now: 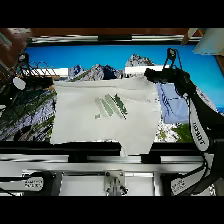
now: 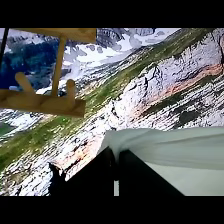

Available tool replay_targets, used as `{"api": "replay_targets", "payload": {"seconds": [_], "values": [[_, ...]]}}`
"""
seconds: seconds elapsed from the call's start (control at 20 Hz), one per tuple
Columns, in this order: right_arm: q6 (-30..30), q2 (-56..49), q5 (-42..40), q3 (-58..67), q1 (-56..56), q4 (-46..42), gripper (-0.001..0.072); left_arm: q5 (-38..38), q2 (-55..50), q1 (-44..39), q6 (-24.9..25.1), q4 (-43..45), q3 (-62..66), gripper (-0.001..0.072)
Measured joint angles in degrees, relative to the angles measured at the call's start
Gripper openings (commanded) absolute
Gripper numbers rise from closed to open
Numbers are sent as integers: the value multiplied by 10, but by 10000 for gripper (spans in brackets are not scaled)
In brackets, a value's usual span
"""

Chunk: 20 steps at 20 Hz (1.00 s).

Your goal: Fold the shirts.

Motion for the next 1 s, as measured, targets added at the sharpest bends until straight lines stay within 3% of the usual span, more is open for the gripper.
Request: {"api": "replay_targets", "payload": {"seconds": [0.2,0.5,0.85,0.9,0.95,1.0], "values": [[-2,8,-49,0,4,-37,83,-47,-9,5,3,0,0,35],[12,38,-280,-10,3,-131,83,-261,-10,33,8,0,-2,35],[42,44,-358,-38,3,-158,88,-379,-16,39,9,2,-23,35],[46,44,-359,-39,3,-158,172,-382,-16,40,9,2,-25,37],[51,42,-364,-40,3,-157,446,-385,-17,40,9,2,-26,112],[54,40,-367,-41,3,-156,570,-387,-17,40,9,4,-27,376]]}}
